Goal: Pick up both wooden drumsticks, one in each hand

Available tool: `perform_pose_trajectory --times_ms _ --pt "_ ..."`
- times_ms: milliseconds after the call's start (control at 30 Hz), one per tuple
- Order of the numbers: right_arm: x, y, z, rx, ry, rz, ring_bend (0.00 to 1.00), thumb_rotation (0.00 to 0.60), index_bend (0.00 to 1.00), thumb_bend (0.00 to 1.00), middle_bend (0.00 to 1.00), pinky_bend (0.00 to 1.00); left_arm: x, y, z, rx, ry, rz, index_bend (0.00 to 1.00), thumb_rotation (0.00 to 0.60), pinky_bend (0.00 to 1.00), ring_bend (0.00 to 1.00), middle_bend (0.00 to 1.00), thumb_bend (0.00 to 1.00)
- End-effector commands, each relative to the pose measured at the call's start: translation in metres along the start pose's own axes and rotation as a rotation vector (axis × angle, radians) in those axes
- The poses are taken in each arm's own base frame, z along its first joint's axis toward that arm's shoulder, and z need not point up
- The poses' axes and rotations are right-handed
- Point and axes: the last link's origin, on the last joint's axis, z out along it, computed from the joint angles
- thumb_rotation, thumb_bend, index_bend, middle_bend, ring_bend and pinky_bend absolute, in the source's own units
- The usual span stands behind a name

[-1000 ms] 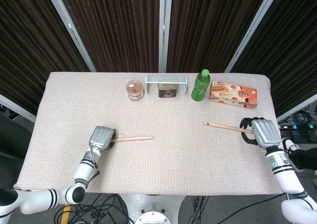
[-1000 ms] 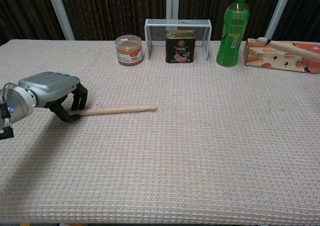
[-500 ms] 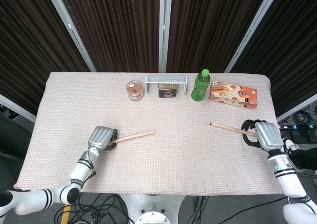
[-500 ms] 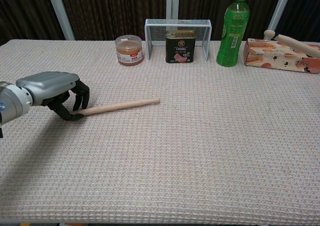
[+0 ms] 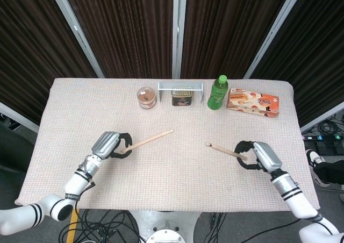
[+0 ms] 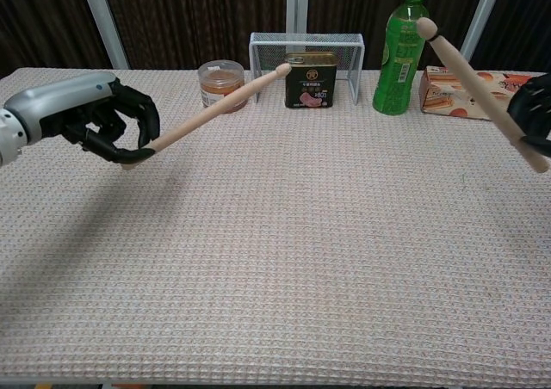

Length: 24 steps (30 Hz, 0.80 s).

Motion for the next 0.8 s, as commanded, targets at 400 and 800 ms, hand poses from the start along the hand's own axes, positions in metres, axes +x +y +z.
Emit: perform_pose_trajectory --times_ms 400,800 --pt "-0.075 -0.081 0.062 0.189 -0.107 0.139 0.43 0.6 0.63 0.68 0.59 0.41 0.017 0.042 0.016 -0.182 0.003 -0.065 0.62 0.6 0.82 0.85 0.71 0.55" --pt "-0.088 -0.114 0.084 0.187 -0.038 0.153 0.43 0.6 0.63 0.68 0.59 0.41 0.016 0.049 0.016 -0.227 -0.009 -0.062 0.62 0.6 0.82 0.84 0.71 0.55"
